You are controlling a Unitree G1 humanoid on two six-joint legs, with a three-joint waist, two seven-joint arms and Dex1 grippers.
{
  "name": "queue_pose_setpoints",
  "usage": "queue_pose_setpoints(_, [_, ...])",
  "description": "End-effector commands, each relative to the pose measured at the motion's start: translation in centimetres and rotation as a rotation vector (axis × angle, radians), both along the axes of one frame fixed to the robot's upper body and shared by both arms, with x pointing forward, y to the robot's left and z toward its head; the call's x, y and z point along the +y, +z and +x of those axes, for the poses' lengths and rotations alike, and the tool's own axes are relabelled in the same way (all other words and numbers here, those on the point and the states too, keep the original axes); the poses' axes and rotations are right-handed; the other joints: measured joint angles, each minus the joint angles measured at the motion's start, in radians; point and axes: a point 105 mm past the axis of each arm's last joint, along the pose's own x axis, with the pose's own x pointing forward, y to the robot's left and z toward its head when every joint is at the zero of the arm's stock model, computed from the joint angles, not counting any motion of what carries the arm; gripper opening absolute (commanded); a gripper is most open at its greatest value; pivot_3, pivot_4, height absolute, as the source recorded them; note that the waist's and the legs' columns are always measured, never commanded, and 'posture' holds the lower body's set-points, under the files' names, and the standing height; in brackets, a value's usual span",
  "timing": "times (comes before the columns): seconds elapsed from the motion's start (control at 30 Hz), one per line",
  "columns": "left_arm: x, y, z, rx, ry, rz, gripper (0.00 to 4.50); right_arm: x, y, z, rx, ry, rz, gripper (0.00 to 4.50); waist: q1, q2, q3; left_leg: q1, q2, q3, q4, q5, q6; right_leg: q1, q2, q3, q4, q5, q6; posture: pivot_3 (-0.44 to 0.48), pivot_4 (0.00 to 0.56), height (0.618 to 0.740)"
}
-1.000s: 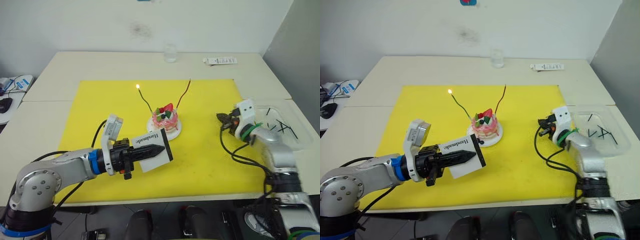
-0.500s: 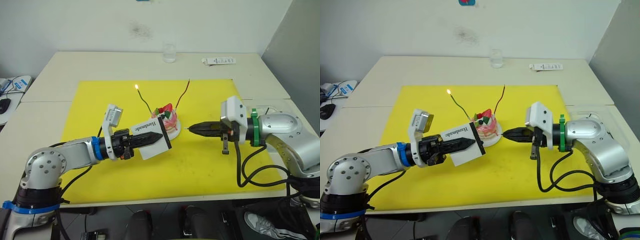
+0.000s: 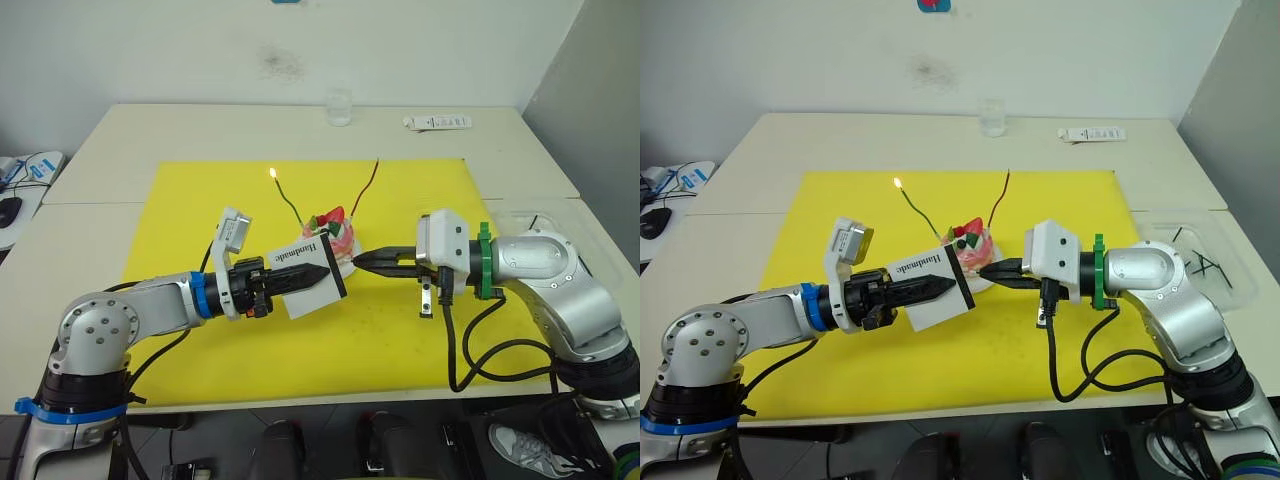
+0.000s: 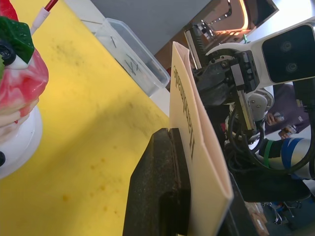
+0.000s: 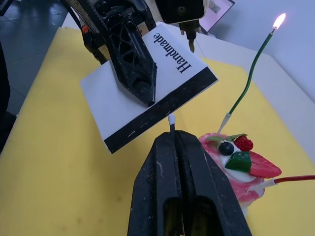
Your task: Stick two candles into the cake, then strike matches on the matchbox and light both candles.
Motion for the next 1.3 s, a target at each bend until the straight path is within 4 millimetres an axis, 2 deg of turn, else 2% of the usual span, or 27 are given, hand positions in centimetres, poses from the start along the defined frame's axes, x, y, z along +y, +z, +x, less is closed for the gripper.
queue_pose_setpoints(0.03, [-0.1,0.8,-0.1,-0.034,-0.009,-0.009,0.00,0.6,1.3,-0.3,-0.075,0.036,0.008,0.03,0.000,0.000,0.000,0.000,0.000,0.000,0.000,0.000,0.000,0.000,0.000,0.000,0.000,0.000,0.000,0.000,0.150,0.740])
queue_pose_setpoints(0.43, [-0.1,1.1,-0.4,-0.040,-0.022,-0.013,0.00,2.0,2.2,0.3,-0.109,0.045,0.000,0.03,0.000,0.000,0.000,0.000,0.000,0.000,0.001,0.000,0.000,0.000,0.000,0.000,0.001,0.000,0.000,0.000,0.150,0.740])
queue_pose_setpoints(0.67, [0.0,1.2,-0.5,-0.041,-0.022,-0.019,0.00,2.2,2.2,0.9,-0.128,0.030,-0.013,0.03,0.000,0.000,0.000,0.000,0.000,0.000,0.003,0.000,0.000,-0.001,0.000,0.000,0.004,0.000,0.000,0.000,0.150,0.740])
queue_pose_setpoints(0.93, [0.0,1.2,-0.5,-0.042,-0.018,-0.022,0.00,2.1,1.9,0.6,-0.137,0.047,-0.042,0.03,0.000,0.000,0.000,0.001,0.000,-0.001,0.011,0.000,0.000,-0.001,0.000,0.000,0.013,-0.001,-0.001,0.000,0.150,0.740])
queue_pose_setpoints(1.3, [0.0,1.4,-0.3,-0.048,-0.020,-0.026,0.00,2.2,0.4,0.5,-0.185,0.068,-0.116,0.03,0.000,0.000,0.000,0.000,0.000,-0.001,0.011,0.000,0.000,-0.001,0.000,0.000,0.013,-0.001,-0.001,0.000,0.150,0.740])
